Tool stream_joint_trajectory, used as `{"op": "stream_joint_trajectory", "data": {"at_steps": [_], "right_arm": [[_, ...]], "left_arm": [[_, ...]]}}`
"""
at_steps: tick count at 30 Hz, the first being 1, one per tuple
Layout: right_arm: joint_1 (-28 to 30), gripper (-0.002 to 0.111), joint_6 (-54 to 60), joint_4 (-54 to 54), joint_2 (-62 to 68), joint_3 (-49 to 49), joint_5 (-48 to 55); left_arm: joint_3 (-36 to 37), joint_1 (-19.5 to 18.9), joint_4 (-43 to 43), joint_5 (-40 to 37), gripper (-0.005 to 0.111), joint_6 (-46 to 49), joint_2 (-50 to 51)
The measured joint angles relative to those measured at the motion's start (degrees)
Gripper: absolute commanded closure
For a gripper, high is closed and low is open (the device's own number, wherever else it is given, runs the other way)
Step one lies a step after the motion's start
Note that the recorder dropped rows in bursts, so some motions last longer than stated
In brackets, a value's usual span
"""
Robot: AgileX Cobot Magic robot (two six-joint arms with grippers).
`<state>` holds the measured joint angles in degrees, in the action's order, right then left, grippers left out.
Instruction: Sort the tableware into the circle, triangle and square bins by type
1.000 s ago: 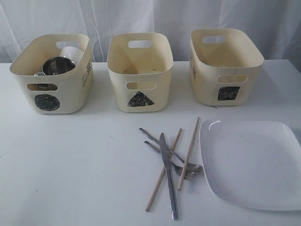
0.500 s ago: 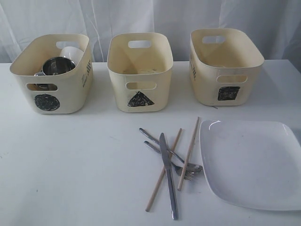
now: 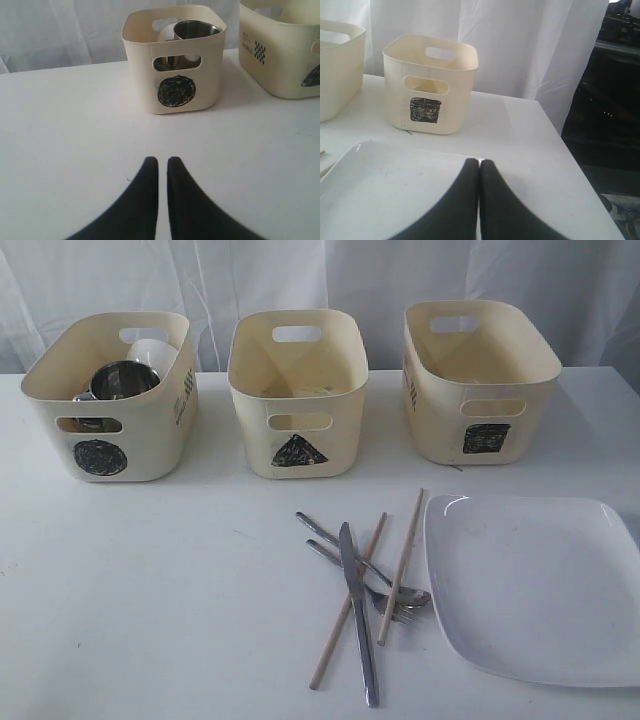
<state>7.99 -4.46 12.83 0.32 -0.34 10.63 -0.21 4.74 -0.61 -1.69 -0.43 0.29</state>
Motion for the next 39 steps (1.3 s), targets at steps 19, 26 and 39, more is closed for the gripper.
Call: {"op": "stream_joint_trajectory", "data": {"at_steps": [19,26,39], "right_arm": [[0.0,0.108,0.0,0.0,0.0,0.0,0.0],[0.0,0.108,0.0,0.0,0.0,0.0,0.0],[0.0,0.108,0.0,0.0,0.0,0.0,0.0]], "left_arm": [[0.0,0.0,0.0,-0.4,0.093,-0.35,0.0],[0.0,0.0,0.0,-0.4,0.093,-0.35,0.0],[0.0,0.0,0.0,-0.44,0.093,-0.35,0.0]]}}
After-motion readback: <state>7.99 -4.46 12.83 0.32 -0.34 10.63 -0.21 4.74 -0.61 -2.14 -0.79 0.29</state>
